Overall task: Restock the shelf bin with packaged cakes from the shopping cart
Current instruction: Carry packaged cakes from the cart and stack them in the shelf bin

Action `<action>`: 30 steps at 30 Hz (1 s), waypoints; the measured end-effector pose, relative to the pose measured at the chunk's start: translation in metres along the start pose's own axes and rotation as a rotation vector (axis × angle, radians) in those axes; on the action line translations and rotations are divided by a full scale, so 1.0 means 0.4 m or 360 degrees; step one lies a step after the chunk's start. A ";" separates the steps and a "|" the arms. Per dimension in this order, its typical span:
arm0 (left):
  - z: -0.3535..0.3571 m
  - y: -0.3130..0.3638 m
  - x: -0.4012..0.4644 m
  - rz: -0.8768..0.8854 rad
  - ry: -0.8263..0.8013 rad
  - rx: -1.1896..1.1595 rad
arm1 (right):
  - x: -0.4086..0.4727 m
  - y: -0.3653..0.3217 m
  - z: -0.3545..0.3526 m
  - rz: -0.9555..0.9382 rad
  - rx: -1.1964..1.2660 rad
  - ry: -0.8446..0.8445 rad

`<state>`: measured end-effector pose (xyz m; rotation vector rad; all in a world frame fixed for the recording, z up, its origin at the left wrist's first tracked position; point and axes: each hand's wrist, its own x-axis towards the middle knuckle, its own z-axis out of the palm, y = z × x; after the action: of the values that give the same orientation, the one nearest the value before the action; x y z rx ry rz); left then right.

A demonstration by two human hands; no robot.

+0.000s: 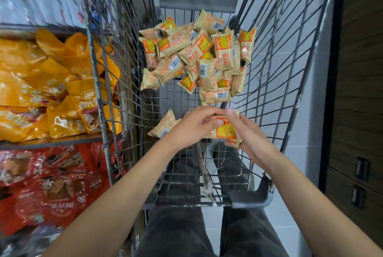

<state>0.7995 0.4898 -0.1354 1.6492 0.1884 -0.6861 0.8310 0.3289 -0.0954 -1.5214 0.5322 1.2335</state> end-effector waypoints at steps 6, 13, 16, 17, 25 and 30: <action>0.034 0.012 0.011 -0.0162 0.0024 -0.0811 | 0.006 0.010 0.008 0.0090 -0.0022 0.0010; 0.024 -0.107 0.037 -0.0736 0.0660 -0.0385 | -0.002 0.061 0.005 0.0124 0.0104 0.0599; 0.049 -0.187 0.066 -0.0547 0.0247 0.0625 | -0.002 0.072 0.011 0.0076 0.0366 0.0782; 0.059 -0.207 0.075 -0.0404 0.0112 0.0841 | 0.000 0.073 0.014 0.0054 0.0424 0.0826; 0.100 -0.276 0.138 -0.0079 -0.0121 0.1715 | 0.022 0.069 0.021 -0.0019 0.0647 0.0920; 0.065 -0.258 0.114 -0.0288 0.0125 0.0970 | 0.016 0.079 0.016 -0.0008 0.0569 0.0877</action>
<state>0.7771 0.4753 -0.2479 2.2636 0.1981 -0.8710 0.8046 0.3257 -0.1146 -1.5374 1.0469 0.6524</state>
